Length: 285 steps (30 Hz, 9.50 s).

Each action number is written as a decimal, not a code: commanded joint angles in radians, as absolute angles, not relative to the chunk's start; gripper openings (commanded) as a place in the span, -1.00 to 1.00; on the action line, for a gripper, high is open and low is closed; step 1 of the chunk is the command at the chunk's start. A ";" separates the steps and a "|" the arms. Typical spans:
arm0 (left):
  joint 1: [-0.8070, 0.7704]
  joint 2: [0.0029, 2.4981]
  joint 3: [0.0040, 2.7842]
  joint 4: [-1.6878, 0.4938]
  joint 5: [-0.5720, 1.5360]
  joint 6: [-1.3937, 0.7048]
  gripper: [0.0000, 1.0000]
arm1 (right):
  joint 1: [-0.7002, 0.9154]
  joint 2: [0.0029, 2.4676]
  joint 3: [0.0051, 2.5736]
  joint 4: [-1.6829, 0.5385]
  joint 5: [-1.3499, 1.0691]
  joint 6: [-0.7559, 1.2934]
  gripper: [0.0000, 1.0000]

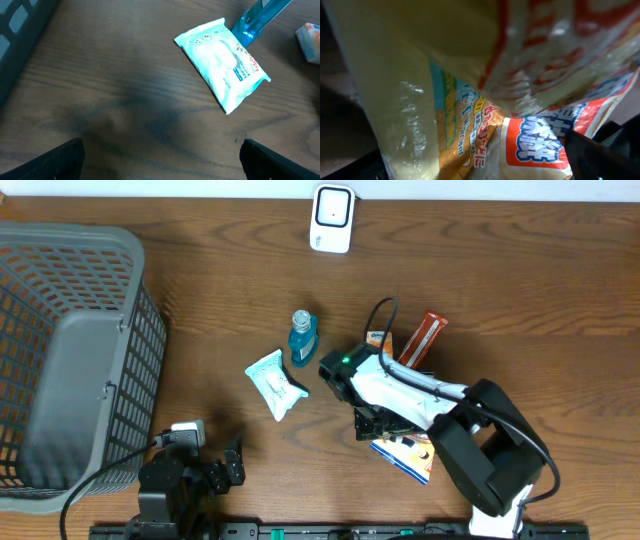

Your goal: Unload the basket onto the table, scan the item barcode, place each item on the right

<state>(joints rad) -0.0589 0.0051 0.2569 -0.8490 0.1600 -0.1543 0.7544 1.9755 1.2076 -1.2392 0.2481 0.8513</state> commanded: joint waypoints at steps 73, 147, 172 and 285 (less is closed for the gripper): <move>-0.056 0.004 0.250 -0.885 0.175 -0.155 0.98 | 0.288 1.594 1.105 -1.412 -1.540 -1.542 -0.98; -0.056 0.004 0.250 -0.885 0.175 -0.155 0.98 | 0.410 2.596 2.453 -0.690 0.439 -0.877 -0.98; -0.056 0.004 0.250 -0.885 0.176 -0.155 0.98 | 0.454 2.602 2.389 -0.424 0.768 -1.281 -0.99; -0.056 0.004 0.250 -0.885 0.175 -0.155 0.98 | 0.399 2.426 1.781 -1.300 0.221 0.934 -0.82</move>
